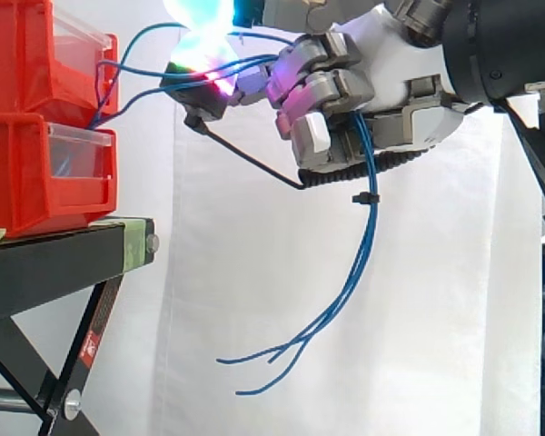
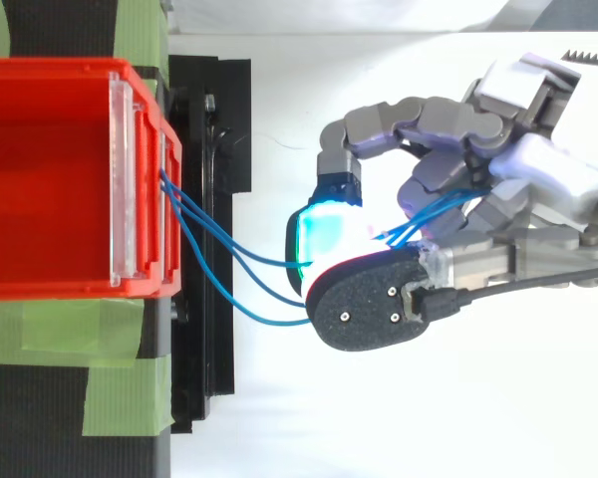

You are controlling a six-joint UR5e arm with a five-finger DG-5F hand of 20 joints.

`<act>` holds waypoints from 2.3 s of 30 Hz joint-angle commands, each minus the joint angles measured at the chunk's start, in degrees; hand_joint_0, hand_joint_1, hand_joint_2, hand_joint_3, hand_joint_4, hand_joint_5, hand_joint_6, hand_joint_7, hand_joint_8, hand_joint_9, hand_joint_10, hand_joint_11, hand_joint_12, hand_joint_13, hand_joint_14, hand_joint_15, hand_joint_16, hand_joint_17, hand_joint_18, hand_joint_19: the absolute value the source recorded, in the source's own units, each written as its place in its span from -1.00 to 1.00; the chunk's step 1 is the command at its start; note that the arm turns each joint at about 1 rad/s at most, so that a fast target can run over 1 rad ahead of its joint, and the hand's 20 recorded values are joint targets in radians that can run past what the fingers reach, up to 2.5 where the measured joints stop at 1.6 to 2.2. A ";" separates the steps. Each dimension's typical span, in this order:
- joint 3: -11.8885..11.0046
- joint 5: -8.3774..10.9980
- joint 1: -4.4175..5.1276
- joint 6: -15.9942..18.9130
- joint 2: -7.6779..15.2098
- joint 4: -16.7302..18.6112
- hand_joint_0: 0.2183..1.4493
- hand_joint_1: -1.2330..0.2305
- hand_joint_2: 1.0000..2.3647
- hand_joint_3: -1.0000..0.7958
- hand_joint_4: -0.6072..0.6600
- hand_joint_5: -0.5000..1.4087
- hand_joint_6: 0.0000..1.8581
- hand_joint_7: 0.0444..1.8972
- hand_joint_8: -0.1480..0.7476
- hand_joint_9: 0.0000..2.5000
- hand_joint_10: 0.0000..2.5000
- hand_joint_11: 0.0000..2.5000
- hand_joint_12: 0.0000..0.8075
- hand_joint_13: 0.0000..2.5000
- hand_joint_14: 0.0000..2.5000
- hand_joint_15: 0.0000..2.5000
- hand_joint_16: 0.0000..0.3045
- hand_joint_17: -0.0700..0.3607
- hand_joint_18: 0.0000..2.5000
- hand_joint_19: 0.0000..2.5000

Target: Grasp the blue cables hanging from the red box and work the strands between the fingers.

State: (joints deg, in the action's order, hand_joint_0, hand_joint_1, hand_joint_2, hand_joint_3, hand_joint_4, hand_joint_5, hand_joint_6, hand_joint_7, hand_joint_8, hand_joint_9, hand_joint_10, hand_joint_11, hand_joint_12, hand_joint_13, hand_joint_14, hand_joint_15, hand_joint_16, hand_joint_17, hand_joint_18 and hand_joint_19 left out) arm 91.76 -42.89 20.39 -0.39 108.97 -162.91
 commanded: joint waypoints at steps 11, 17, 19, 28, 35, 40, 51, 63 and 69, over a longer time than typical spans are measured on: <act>0.00 0.08 0.00 -0.49 0.01 0.40 -0.23 -0.09 -1.00 -1.00 0.37 -0.19 -0.83 0.57 0.46 0.40 1.00 1.00 0.38 0.48 1.00 0.42 0.28 0.00 0.84 -0.43; 0.00 0.00 0.00 -0.49 0.01 0.40 -0.06 -0.21 -0.98 -0.68 0.33 -0.20 -0.92 0.60 0.46 0.40 1.00 1.00 0.38 0.48 1.00 0.42 0.28 0.00 0.84 -0.43; 0.00 0.08 0.00 -0.49 -0.08 0.40 -0.06 -0.21 -0.98 -0.69 0.33 -0.21 -0.89 0.61 0.46 0.40 1.00 1.00 0.38 0.48 1.00 0.42 0.28 0.00 0.84 -0.43; 0.00 0.00 0.00 -0.49 -0.08 0.49 -0.11 -0.28 -1.00 -0.93 0.34 -0.42 -0.47 0.44 0.46 0.40 1.00 1.00 0.38 0.48 1.00 0.42 0.28 0.00 0.84 -0.43; 0.00 0.00 0.00 -0.58 0.01 0.49 -0.01 -0.35 -0.99 -0.85 0.31 -0.55 -0.18 0.34 0.46 0.40 1.00 1.00 0.38 0.48 1.00 0.42 0.28 0.00 0.84 -0.43; 0.00 0.00 0.00 -0.58 0.01 0.49 0.09 -0.33 -0.98 -0.71 0.30 -0.59 -0.02 0.27 0.46 0.40 1.00 1.00 0.38 0.48 1.00 0.42 0.28 0.00 0.84 -0.43; 0.00 0.00 0.00 -0.75 0.01 0.66 0.13 -0.18 -0.98 -0.56 0.35 -0.58 0.21 0.21 0.46 0.40 1.00 1.00 0.38 0.48 1.00 0.42 0.28 0.00 0.84 -0.43; 0.00 0.00 0.00 -1.11 -0.08 1.19 0.05 -0.12 -0.97 -0.04 0.28 -0.55 0.43 0.28 0.46 0.40 1.00 1.00 0.38 0.48 1.00 0.42 0.28 0.00 0.84 -0.43; 0.00 0.00 0.00 -1.72 0.01 1.81 0.03 -0.10 -0.97 0.15 0.33 -0.49 0.50 0.33 0.46 0.40 1.00 1.00 0.38 0.48 1.00 0.42 0.28 0.00 0.84 -0.43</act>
State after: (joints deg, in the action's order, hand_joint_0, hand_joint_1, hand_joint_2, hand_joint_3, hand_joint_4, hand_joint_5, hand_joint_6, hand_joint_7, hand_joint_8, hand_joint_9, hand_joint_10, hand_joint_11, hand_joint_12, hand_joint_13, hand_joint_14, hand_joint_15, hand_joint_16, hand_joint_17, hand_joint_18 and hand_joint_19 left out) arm 91.76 -42.89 20.39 -1.84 108.98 -161.37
